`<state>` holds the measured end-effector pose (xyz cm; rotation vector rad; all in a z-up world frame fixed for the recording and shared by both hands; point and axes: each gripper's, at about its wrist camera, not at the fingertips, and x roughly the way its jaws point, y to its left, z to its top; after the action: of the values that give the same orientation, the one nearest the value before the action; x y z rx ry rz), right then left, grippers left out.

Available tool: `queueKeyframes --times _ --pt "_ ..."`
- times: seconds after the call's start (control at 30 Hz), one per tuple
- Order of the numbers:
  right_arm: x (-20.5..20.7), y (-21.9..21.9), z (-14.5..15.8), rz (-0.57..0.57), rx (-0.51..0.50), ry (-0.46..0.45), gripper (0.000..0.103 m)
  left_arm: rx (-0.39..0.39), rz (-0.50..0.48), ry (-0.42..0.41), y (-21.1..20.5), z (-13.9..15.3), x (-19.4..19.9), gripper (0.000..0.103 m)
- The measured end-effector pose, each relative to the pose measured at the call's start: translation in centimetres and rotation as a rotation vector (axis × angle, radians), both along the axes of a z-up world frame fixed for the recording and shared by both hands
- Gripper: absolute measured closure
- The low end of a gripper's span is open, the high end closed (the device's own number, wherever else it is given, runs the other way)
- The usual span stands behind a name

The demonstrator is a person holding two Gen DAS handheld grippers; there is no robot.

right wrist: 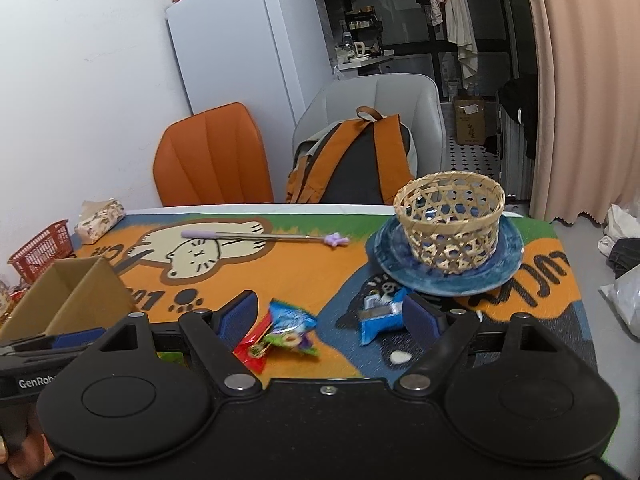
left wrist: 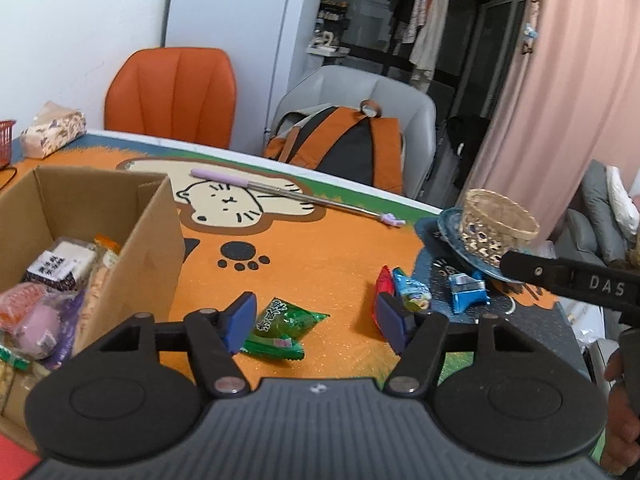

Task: Organize snacks
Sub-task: 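Move the left tool to the green packet while the right moves to the blue candy, then grasp the green packet with the left gripper while the right grasps the blue candy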

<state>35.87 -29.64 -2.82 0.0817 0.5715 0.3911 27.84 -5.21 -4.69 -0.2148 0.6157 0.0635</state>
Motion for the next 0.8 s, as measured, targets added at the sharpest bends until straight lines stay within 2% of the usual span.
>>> queueKeyframes --times 0.5,0.57,0.67,0.73,0.8 --pt "3.9 0.0 -3.7 -0.003 -0.058 0.040 0.024 0.050 0.086 0.054 -0.1 -4.1 2.9 0.039" --pt "4.3 0.2 -4.2 -0.005 -0.077 0.045 0.024 0.037 0.094 0.065 0.2 -4.7 3.2 0.039" --pt "5.0 0.3 -4.9 -0.008 -0.100 0.052 0.024 0.050 0.104 0.071 0.2 -5.4 3.4 0.048" --pt "5.5 0.4 -5.4 -0.013 -0.117 0.057 0.024 0.036 0.102 0.073 0.4 -5.7 3.3 0.058" --pt "5.9 0.5 -5.9 -0.027 -0.133 0.060 0.024 0.044 0.100 0.062 0.3 -5.8 3.2 0.059"
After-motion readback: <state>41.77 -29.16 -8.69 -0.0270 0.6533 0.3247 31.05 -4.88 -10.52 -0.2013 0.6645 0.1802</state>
